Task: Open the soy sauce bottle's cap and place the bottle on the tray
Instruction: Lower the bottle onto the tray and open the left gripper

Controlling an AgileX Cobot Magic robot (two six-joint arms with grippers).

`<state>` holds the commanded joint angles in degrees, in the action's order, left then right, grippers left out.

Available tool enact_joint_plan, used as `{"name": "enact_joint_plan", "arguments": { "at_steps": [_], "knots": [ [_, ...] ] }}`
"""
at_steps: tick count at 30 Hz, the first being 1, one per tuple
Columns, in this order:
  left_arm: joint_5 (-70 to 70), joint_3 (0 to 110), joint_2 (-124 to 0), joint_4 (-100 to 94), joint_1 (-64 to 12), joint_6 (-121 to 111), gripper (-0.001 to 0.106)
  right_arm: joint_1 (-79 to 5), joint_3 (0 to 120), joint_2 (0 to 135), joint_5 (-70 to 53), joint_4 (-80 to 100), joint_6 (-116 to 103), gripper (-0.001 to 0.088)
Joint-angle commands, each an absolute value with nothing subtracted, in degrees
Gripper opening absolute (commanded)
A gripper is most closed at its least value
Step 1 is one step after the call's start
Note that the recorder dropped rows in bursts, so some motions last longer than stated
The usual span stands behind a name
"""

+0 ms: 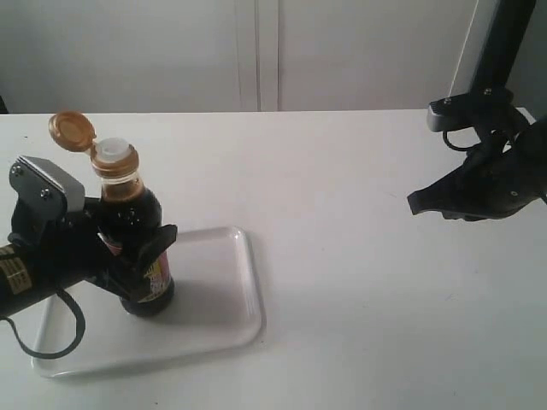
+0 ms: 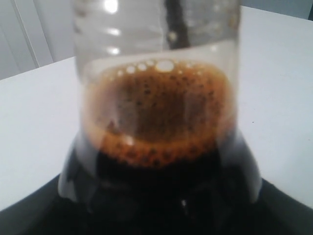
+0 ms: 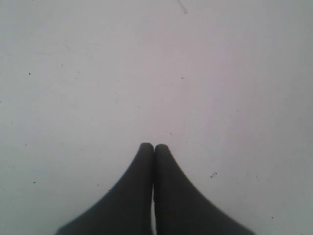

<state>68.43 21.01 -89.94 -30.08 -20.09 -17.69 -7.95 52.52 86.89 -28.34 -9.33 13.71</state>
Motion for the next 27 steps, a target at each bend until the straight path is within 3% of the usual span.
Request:
{"name": "enact_joint_plan", "arguments": {
  "at_steps": [7,12,27],
  "knots": [
    [67.9,18.4,-89.9,-28.2,-20.1,-17.7,0.073,-8.0,52.5,86.9,-28.3,-9.3,13.7,0.0],
    [67.9,17.7,-89.9,-27.7,-20.1,-18.7,0.09,-8.0,52.5,86.9,-28.5,-9.3,13.7,0.0],
    [63.8,17.7,-83.0,-27.8,-20.1,-19.4,0.094,-8.0,52.5,86.9,-28.5,-9.4,13.7,0.0]
  ]
}}
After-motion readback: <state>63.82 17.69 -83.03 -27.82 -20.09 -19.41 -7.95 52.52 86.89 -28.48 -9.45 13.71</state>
